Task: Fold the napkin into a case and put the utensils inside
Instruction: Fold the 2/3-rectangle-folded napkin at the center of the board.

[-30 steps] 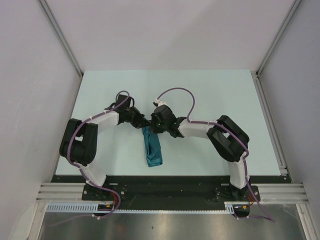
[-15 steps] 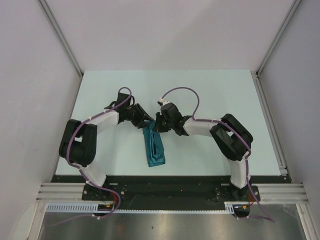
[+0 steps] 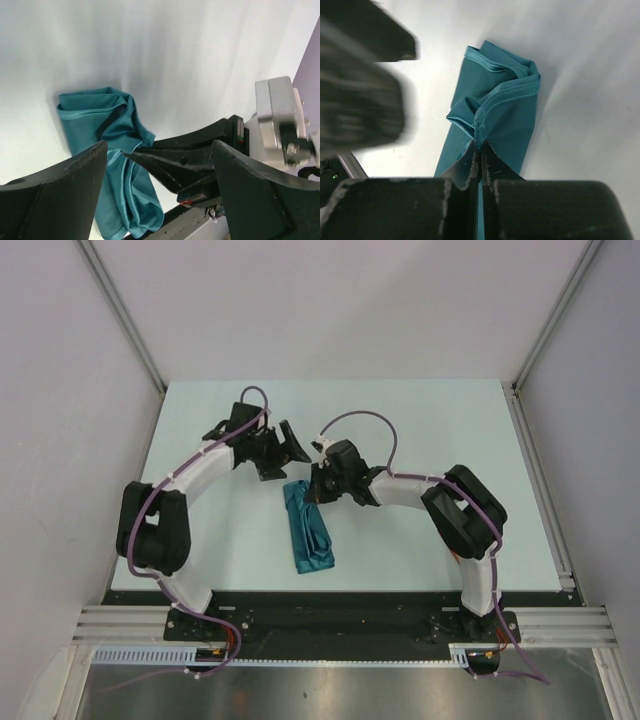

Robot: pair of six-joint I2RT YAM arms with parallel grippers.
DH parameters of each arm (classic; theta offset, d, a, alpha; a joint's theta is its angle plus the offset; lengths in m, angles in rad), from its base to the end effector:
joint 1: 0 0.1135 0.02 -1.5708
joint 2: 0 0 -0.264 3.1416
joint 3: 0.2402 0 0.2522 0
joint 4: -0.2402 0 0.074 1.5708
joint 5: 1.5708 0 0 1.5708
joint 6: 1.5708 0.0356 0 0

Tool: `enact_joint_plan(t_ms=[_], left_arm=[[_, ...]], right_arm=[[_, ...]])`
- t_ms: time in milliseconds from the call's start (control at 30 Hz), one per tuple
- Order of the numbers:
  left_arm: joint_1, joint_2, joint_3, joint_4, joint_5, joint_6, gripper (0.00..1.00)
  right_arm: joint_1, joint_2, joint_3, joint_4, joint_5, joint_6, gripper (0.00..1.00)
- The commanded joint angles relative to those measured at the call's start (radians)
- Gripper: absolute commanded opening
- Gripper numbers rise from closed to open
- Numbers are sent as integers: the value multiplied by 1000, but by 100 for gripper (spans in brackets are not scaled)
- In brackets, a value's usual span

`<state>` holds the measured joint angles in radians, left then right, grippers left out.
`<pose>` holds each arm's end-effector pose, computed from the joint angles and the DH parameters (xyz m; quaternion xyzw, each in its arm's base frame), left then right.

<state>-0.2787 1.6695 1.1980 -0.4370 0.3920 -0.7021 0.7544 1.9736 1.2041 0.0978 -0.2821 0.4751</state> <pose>0.3397 -0.1114 0.2341 -0.1330 0.9202 -0.3127 0.1946 0.3035 0.2989 0.1617 -0.1846 0.8745 0.3516 0.2785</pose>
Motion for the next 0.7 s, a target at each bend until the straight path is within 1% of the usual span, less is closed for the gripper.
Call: enact_joint_plan(t_ms=[0, 133, 167, 233, 333, 400, 433, 467, 633, 667], left_arm=[[6, 111, 95, -113, 71, 30, 90], [4, 138, 132, -170, 27, 21, 89], [3, 138, 140, -180, -10, 9, 89], [3, 142, 147, -218, -38, 3, 88], [3, 166, 156, -227, -25, -13, 88], [3, 182, 163, -224, 5, -16, 84], [0, 187, 167, -221, 14, -13, 81], [-1, 197, 173, -220, 18, -11, 75], [-8, 199, 161, -187, 48, -8, 56], [-8, 199, 158, -183, 51, -7, 49]], right_arm=[[10, 21, 83, -3, -65, -85, 0], [16, 25, 115, -56, -42, -115, 0], [16, 25, 115, -56, -39, -118, 0], [16, 27, 115, -58, -38, -118, 0], [17, 34, 120, -56, -45, -118, 0], [17, 36, 123, -59, -46, -119, 0], [17, 37, 126, -61, -49, -121, 0], [17, 39, 129, -66, -49, -122, 0], [17, 48, 141, -87, -40, -124, 0], [17, 51, 147, -90, -39, -124, 0]])
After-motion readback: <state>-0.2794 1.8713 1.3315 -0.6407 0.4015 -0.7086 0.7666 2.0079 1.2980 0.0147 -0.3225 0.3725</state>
